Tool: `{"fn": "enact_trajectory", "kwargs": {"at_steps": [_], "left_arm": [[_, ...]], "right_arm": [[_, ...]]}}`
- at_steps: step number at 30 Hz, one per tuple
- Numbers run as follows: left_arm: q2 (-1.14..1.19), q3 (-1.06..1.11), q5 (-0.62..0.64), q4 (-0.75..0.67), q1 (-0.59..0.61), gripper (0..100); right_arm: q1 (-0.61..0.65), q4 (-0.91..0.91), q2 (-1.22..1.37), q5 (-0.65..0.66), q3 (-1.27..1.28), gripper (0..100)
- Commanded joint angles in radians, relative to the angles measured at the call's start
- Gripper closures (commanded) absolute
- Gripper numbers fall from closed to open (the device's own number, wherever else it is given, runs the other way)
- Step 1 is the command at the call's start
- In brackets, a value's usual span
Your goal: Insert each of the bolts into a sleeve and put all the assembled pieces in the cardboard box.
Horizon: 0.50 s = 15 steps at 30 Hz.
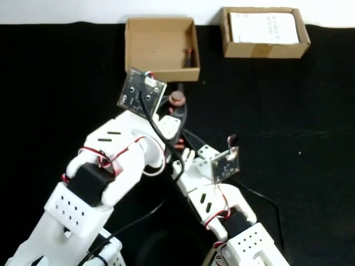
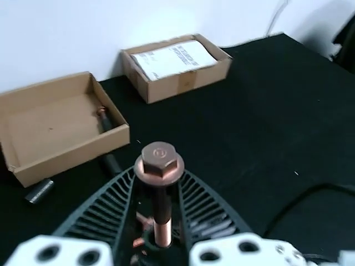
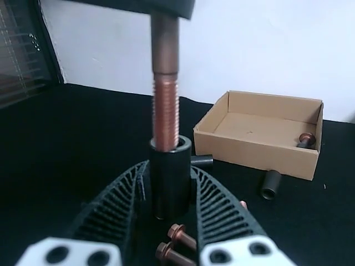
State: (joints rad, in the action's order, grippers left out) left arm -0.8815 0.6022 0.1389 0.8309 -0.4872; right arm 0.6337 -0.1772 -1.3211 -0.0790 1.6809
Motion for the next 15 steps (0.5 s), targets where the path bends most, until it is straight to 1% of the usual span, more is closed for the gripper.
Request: {"fn": "enact_trajectory", "kwargs": {"at_steps": [1,4,9,15], "left_arm": [[0.001,0.021,0.002,-0.071,0.038,99],[0.002,0.033,0.002,-0.095,0.058,99],[0.008,0.033,0.002,-0.101,0.050,99],[0.073,0.025,0.005,-0.101,0.045,99]], "right_arm": [[0.007,0.001,-0.015,-0.005,0.127,99.1],[0.007,0.001,-0.015,-0.005,0.127,99.1],[0.007,0.001,-0.015,-0.005,0.127,99.1],[0.007,0.001,-0.015,-0.005,0.127,99.1]]}}
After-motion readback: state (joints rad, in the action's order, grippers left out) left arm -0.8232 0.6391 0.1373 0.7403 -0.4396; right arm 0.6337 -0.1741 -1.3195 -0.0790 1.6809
